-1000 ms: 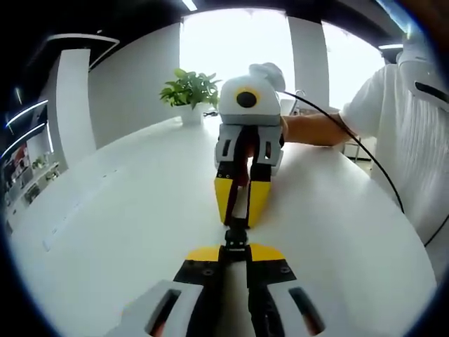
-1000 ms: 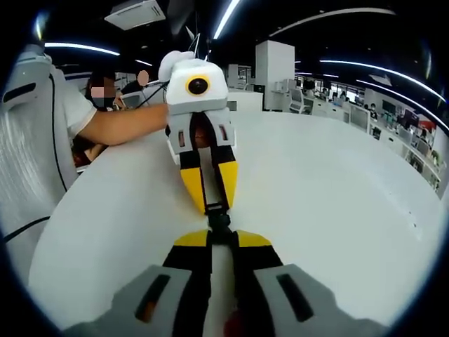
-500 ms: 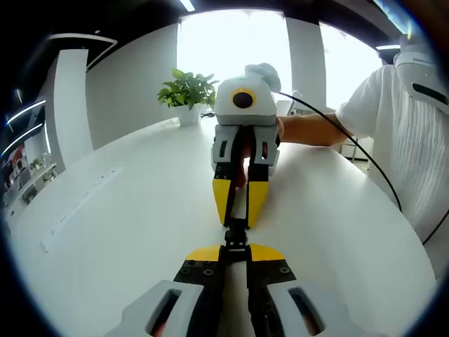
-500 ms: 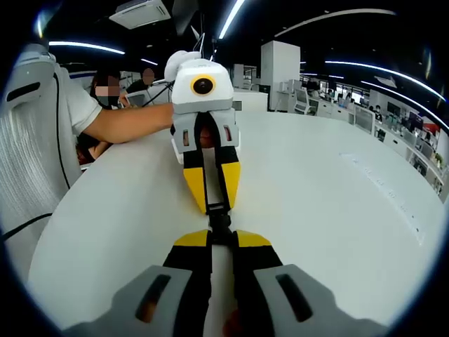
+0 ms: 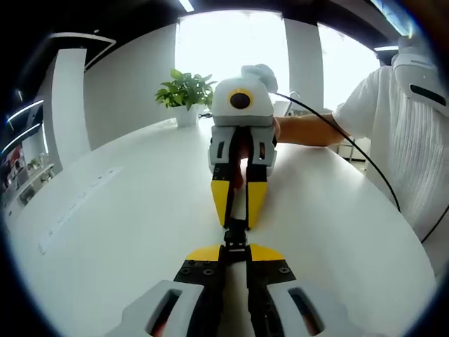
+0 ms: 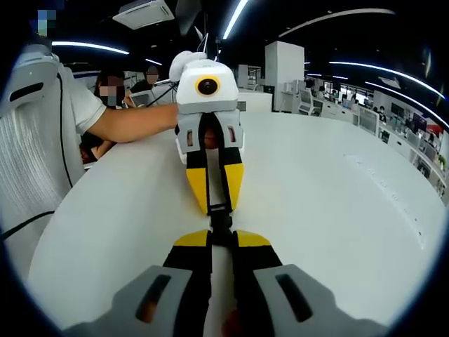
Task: Snap the two parts of the plastic buckle together until the buckle closes and remains connected.
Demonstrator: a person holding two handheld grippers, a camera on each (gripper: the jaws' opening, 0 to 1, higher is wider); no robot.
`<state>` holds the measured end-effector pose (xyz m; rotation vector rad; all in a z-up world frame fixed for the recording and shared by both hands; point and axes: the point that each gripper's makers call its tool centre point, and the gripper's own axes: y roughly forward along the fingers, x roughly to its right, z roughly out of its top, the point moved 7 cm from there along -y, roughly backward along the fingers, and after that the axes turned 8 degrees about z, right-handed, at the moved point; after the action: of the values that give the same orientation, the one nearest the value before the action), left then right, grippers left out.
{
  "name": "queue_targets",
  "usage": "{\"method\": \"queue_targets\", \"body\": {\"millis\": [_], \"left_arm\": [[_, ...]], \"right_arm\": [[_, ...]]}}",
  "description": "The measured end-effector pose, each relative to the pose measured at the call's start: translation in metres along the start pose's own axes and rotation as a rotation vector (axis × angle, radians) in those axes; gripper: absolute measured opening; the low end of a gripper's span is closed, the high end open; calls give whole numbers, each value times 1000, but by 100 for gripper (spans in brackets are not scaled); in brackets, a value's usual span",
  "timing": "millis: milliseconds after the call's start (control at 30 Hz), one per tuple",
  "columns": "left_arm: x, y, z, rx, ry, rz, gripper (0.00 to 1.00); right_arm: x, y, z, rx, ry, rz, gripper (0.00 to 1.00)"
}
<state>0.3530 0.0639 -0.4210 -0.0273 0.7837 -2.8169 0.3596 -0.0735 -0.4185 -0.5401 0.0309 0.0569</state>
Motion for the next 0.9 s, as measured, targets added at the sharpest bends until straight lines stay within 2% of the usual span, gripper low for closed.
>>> {"method": "queue_targets", "body": {"millis": [900], "left_arm": [[-4, 1, 0, -1, 8, -40, 7]], "right_arm": [[2, 0, 0, 2, -20, 50, 8]]}}
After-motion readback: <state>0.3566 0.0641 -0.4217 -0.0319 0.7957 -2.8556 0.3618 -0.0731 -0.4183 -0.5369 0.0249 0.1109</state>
